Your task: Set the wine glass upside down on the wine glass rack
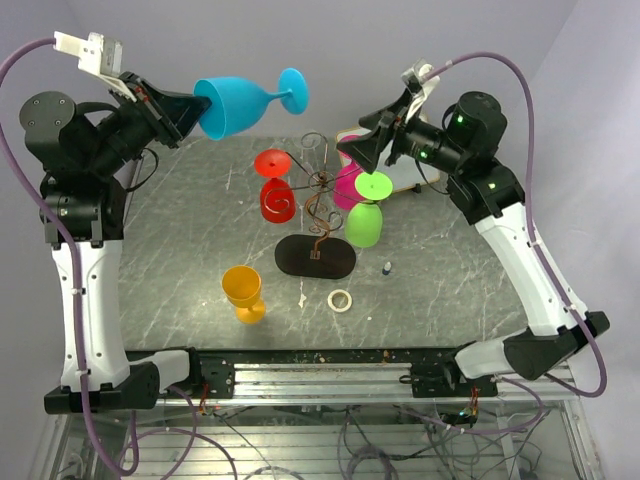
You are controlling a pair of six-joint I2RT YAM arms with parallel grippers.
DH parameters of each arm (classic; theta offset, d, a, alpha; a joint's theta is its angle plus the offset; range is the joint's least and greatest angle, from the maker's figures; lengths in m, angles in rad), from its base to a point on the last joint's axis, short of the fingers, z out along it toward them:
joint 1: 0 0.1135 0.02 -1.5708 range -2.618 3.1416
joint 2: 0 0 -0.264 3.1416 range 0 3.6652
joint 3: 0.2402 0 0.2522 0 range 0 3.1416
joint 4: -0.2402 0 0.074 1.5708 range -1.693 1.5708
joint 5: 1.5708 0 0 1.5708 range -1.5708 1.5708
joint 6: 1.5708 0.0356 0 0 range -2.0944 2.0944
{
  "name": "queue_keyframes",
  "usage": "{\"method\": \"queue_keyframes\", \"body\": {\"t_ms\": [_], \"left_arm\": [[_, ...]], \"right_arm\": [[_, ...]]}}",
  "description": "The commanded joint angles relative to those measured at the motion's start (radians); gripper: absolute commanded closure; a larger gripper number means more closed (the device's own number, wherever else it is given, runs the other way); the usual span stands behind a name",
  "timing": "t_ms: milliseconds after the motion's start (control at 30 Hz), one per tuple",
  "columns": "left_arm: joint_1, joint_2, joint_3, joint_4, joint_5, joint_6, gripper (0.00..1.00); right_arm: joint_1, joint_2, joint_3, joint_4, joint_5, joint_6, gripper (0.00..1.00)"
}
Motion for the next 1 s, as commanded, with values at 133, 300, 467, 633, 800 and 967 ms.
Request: {"method": "queue_keyframes", "body": {"t_ms": [133, 300, 467, 633, 800, 967], "left_arm": [[0.004, -0.022, -0.047, 0.192, 0.044, -0.158, 0.93], [-0.008, -0.052, -0.128, 0.222, 0.038, -0.179, 0.93], [-0.035, -0.047, -0.126, 0.21, 0.018, -0.17, 0.93], [-0.11, -0.053, -0.14, 0.169, -0.047, -0.112, 0.93], [-0.128, -0.057, -0.138, 0.15, -0.08, -0.077, 0.93], [-0.134, -0.059, -0.137, 0.141, -0.091, -0.066, 0.93]], "right_arm": [[0.07, 0.086, 0.132, 0.041, 0.031, 0.076, 0.26], [0.097, 0.156, 0.218, 0.034, 0.017, 0.117, 0.3], [0.142, 0.196, 0.291, -0.014, 0.089, 0.084, 0.36], [0.163, 0.238, 0.335, -0.034, 0.149, 0.093, 0.47], [0.168, 0.237, 0.327, -0.039, 0.192, 0.1, 0.57], [0.168, 0.197, 0.29, -0.035, 0.239, 0.086, 0.61]]}}
